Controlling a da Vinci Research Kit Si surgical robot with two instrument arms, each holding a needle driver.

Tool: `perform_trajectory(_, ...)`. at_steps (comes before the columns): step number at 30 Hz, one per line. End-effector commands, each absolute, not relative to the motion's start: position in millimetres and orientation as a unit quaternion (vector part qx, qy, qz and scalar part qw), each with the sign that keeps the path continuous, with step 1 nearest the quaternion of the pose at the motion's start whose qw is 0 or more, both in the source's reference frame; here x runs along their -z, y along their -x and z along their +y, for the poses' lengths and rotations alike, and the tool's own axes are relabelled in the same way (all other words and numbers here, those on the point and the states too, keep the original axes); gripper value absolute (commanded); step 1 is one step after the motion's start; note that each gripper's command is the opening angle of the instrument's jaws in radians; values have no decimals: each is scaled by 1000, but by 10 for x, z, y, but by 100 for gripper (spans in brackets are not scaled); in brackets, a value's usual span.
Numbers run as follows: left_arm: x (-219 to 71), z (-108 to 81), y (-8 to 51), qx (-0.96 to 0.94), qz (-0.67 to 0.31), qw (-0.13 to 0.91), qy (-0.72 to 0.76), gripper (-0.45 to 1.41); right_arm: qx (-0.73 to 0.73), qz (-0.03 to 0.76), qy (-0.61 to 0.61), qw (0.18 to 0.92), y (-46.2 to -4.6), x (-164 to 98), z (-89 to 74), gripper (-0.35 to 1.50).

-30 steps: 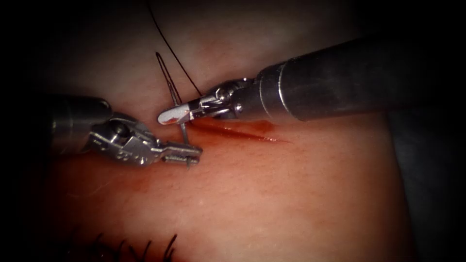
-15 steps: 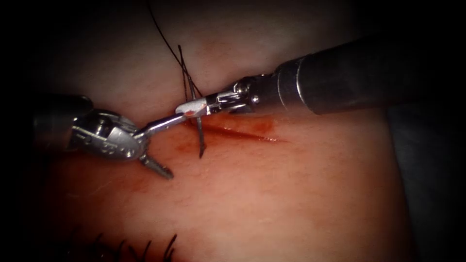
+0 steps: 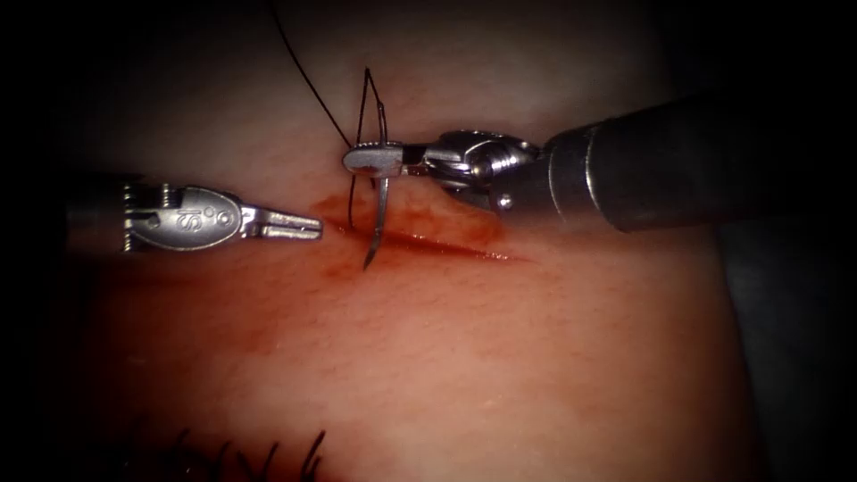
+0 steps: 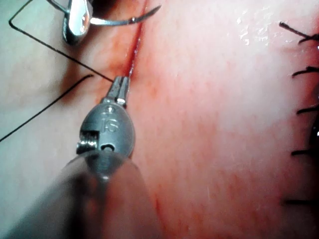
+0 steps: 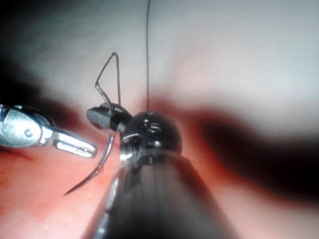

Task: Wound Closure
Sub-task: Use the left hand to open the wound.

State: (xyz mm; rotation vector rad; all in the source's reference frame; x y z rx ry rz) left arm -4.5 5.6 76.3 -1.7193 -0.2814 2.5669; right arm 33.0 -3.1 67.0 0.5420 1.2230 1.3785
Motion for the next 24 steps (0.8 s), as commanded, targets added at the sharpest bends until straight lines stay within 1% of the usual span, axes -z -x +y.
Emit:
perform_trajectory(1, -773, 56, 52, -829, -92, 19, 551, -45, -578, 529, -223, 580, -336, -675, -36, -35)
perform_trajectory(15, -784, 53, 64, -849, -121, -1, 515, -45, -580, 546, -204, 570, -302, -666, -41, -35)
perform_trajectory(24, -793, 57, 71, -862, -115, 0, 494, -45, -584, 557, -183, 561, -275, -654, -36, -35)
